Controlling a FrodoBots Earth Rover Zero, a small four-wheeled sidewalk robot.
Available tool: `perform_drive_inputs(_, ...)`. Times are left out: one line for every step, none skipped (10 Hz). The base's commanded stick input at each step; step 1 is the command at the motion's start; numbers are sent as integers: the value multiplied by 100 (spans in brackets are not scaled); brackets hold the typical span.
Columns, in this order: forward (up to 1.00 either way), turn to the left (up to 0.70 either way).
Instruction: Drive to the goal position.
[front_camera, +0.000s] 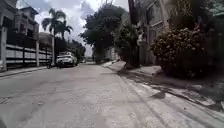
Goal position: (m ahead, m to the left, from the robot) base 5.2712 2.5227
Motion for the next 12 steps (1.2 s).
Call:
perform_drive_inputs(2,0)
perform_drive_inputs(2,0)
perform_drive_inputs(1,0)
perform_drive_inputs(0,0)
perform_drive_inputs(0,0)
perform_drive_inputs(3,0)
perform_drive_inputs(5,0)
perform_drive_inputs(2,0)
perform_drive_inputs(3,0)
perform_drive_inputs(1,0)
perform_drive_inputs(0,0)
perform_drive_inputs(0,0)
